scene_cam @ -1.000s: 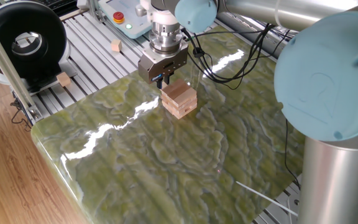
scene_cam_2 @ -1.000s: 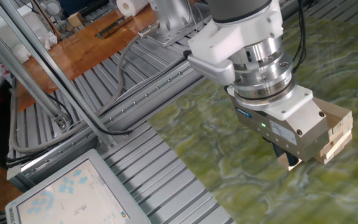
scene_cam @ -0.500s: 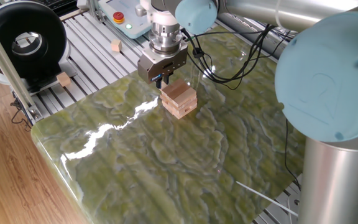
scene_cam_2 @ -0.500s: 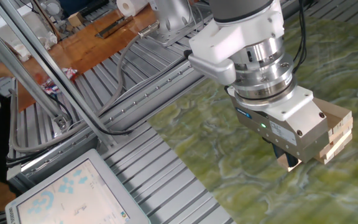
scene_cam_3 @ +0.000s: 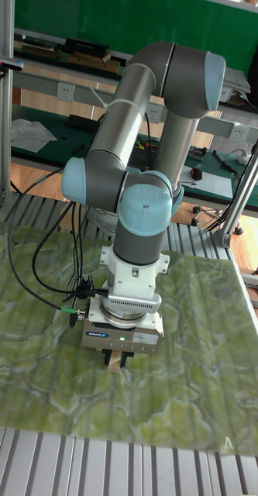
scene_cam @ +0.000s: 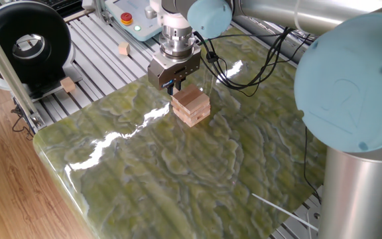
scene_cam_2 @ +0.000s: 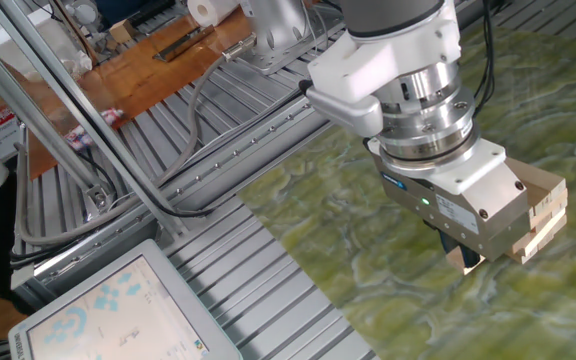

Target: Play Jenga

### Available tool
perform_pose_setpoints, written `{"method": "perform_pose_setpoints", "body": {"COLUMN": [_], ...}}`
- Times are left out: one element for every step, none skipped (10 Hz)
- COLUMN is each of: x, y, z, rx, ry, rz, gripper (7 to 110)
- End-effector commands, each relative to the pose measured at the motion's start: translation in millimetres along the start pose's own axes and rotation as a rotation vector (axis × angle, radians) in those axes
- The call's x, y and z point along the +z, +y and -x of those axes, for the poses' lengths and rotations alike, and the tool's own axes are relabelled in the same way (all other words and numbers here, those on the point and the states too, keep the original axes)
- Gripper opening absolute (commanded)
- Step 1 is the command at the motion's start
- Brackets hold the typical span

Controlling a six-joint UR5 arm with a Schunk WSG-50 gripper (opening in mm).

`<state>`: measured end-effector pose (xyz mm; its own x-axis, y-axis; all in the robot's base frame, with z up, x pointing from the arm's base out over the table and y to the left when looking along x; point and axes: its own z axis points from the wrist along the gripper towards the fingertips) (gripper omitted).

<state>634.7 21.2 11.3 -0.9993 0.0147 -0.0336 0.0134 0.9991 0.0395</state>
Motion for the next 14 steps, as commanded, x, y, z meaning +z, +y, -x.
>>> {"method": "perform_pose_setpoints", "body": {"x": [-0.7,-0.2,-0.1,0.1,0.1,0.1,-0.2,-0.2,0.1,0.9,1.0,1.5,2.4,2.1], "y": [1.7,2.0,2.2,1.3,1.3,0.5,0.5,0.5,0.1,0.7,0.8,0.7,0.1,-0.1], "z": [3.1,3.9,4.1,1.9,-0.1,0.3,1.5,2.3,-0.2,-1.6,-1.0,-0.5,-0.4,0.0], "rx": [0.000,-0.005,-0.005,0.001,0.004,0.003,0.000,-0.002,0.001,0.007,0.007,0.007,0.007,0.007], "ry": [-0.014,-0.019,-0.021,-0.011,-0.004,-0.005,-0.010,-0.013,-0.004,-0.001,-0.004,-0.004,-0.002,-0.002], "rz": [0.013,0.014,0.014,0.011,0.011,0.008,0.008,0.008,0.005,0.005,0.005,0.005,0.003,0.003], "gripper": [22,22,22,22,22,22,22,22,22,22,22,22,22,22]}}
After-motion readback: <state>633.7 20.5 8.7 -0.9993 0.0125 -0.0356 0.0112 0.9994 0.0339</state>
